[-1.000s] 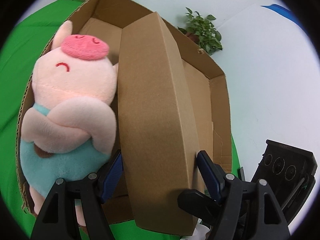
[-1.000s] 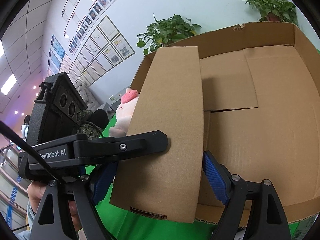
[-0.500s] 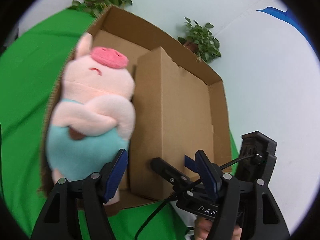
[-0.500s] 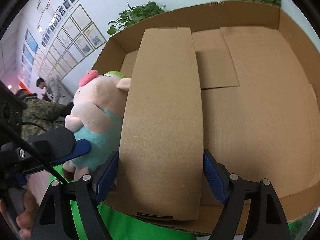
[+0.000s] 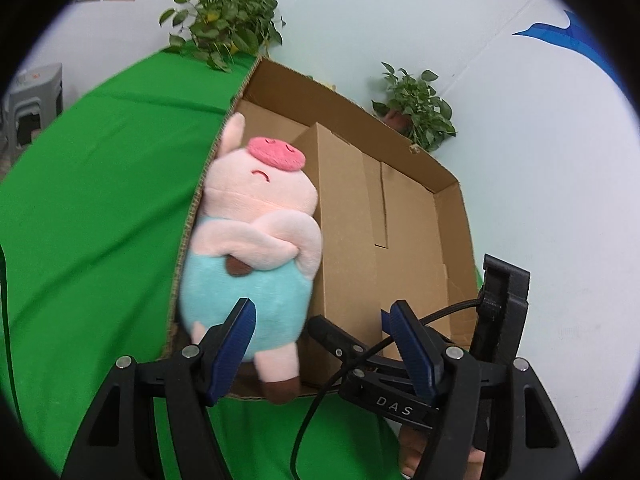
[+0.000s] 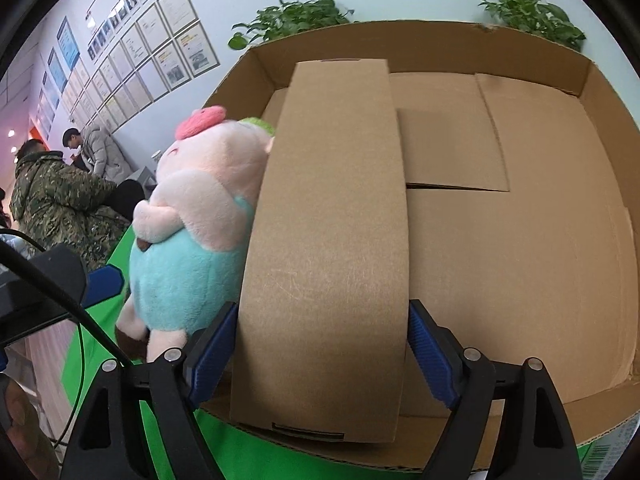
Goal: Organize objects
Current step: 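Open the right gripper and withdraw it from the box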
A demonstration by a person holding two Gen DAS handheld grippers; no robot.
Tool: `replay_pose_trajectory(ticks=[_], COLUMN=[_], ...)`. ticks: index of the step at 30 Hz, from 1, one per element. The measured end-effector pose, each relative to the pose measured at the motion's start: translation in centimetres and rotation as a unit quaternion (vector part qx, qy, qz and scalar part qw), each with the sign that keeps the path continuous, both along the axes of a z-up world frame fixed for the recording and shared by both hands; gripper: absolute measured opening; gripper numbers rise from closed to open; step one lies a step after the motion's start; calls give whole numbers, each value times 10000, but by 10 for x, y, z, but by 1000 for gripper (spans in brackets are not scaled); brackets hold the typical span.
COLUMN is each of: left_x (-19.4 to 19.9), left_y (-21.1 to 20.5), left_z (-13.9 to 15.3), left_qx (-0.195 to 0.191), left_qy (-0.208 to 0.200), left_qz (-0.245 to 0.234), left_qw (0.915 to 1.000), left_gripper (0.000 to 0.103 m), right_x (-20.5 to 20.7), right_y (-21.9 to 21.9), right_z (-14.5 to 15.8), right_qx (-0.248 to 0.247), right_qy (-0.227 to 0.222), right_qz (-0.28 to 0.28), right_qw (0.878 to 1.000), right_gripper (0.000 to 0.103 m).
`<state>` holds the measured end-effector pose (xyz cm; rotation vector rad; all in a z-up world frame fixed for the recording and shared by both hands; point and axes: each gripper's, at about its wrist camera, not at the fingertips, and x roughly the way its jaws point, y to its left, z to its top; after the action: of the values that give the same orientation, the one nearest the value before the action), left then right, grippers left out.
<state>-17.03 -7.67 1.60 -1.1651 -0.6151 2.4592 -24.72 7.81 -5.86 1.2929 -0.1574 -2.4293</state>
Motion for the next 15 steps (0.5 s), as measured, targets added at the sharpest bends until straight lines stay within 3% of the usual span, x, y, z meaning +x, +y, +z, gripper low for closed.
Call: replay_pose_trajectory(ticks=[6,10,15], left_x=[12,20,35], left_y=[4,14,39], left_z=[7,12,24], left_qx=[-321,-557,-1287], left_qy=[154,327,896], left_qz=[134,233,357], left_qw=[9993,9976,9870], left_gripper=[69,69,69], right_x=[11,31,72], right_y=[-3,9,33], right_z=[3,23,41], right_qx=[-66,-75,376], right_qy=[15,440,842], right_qz=[-6,-164,-221], right_qw=[10000,9989,9955], right_gripper=[90,102,102])
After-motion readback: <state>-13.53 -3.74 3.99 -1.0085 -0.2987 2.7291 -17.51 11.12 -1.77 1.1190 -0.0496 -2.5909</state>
